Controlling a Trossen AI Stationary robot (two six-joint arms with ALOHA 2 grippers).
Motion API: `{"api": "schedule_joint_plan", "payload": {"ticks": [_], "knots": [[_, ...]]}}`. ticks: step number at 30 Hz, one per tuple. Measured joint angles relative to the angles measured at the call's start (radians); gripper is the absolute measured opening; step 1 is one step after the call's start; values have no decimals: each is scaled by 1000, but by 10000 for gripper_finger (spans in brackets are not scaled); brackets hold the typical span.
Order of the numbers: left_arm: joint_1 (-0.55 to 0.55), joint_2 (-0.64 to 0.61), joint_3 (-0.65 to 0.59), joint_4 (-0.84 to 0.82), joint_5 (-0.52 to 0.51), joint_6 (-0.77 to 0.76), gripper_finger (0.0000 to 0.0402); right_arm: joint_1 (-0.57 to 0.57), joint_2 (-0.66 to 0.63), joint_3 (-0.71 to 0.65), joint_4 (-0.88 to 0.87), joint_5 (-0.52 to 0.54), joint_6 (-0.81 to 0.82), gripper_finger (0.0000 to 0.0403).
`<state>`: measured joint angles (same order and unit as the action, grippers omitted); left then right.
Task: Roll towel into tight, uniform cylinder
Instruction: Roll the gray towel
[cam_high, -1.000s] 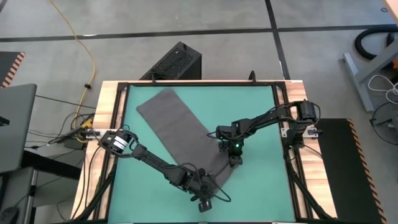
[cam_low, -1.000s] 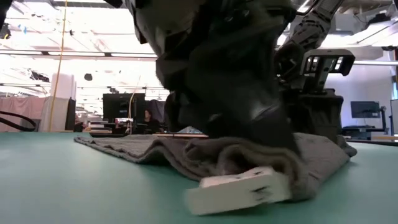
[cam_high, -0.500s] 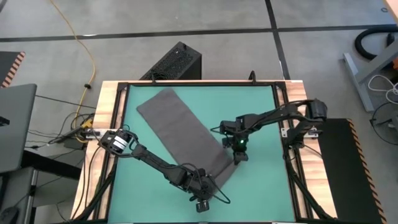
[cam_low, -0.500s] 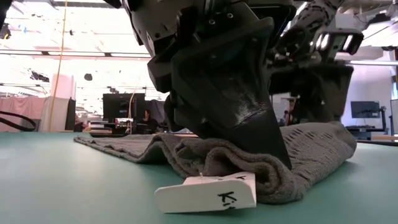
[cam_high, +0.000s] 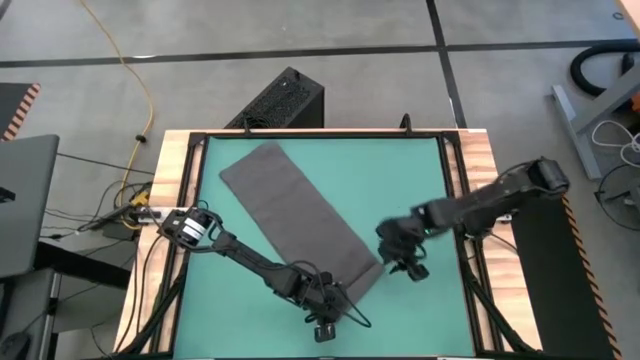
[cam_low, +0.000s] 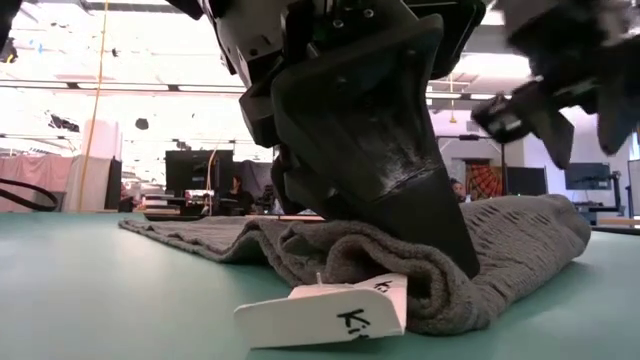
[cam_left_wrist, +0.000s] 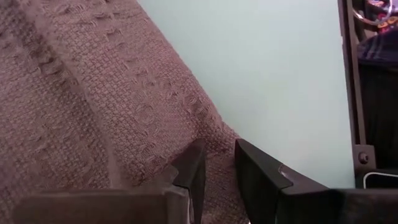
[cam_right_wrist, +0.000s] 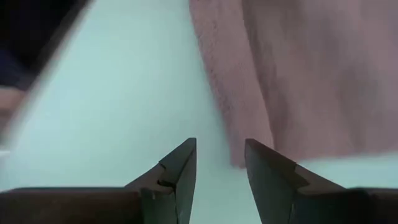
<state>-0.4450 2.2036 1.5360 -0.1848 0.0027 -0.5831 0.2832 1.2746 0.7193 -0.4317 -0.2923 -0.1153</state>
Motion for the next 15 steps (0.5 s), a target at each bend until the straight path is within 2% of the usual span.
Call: {"api": "schedule_joint_plan", "payload": {"ticks": [4,8,15], "knots": [[7,0,0,13,32,4,77,179,-17,-57,140,273,-50,161],[7,0,0,16,38,3,77,283,6,-58,157,447,-45,168],[7,0,0,17,38,-5,77,322,101,-58,156,480,-2,175]]}}
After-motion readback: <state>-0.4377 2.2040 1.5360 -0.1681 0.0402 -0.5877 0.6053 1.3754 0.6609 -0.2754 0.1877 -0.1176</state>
